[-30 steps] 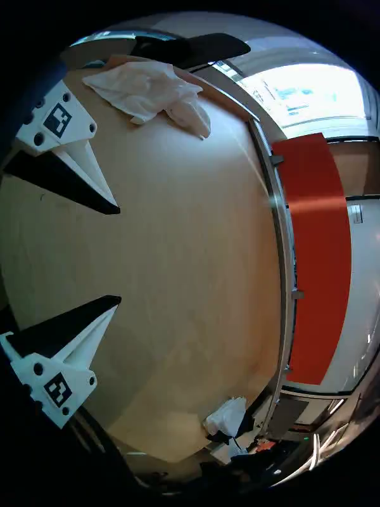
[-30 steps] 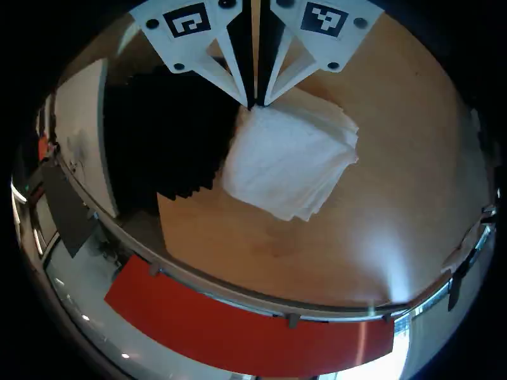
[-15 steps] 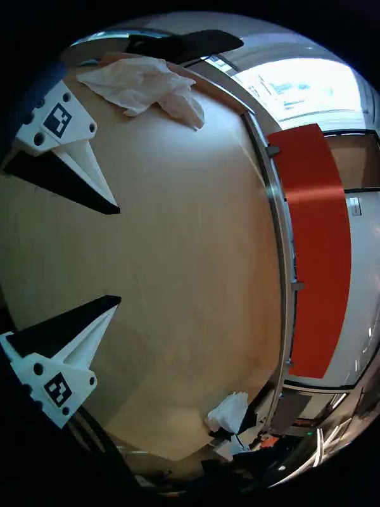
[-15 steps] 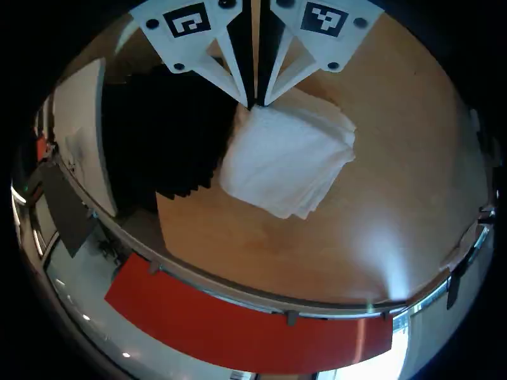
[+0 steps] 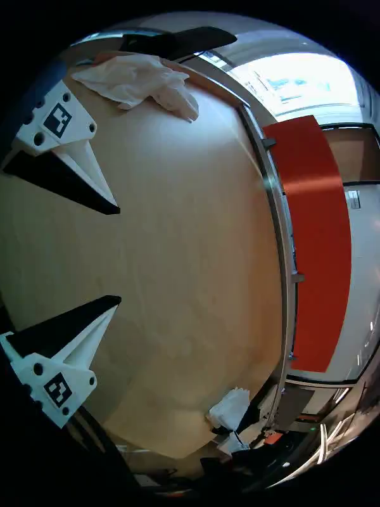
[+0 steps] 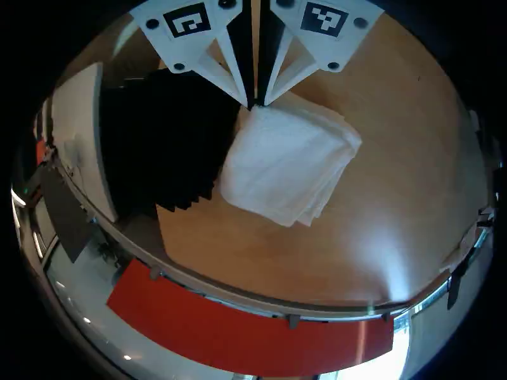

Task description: Fold towel

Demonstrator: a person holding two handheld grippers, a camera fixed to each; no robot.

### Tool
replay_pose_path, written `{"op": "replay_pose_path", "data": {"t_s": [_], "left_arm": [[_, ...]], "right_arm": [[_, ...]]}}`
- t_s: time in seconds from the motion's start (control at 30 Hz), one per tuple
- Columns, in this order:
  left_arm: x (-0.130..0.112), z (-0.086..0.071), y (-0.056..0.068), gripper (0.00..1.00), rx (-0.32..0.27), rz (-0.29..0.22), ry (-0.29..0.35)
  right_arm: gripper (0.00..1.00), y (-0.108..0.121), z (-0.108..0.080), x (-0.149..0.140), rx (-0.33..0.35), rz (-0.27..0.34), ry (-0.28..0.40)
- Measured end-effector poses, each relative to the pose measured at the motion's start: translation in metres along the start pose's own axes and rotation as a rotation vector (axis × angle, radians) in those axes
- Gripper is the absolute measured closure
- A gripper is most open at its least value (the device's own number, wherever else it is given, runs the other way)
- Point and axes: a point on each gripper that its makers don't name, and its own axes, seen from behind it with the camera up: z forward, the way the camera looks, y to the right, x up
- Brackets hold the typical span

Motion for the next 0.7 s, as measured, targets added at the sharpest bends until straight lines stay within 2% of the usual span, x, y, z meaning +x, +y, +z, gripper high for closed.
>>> {"op": "replay_pose_path", "data": {"t_s": [0.2,0.7], "left_arm": [[0.001,0.001,0.005,0.05,-0.004,0.008,-0.002],[0.002,0.002,0.005,0.05,0.003,0.014,-0.009]], "right_arm": [[0.97,-0.002,0.008,-0.013,0.003,0.016,-0.021],[0.97,0.004,0.026,-0.032,-0.007,0.052,-0.068]]}}
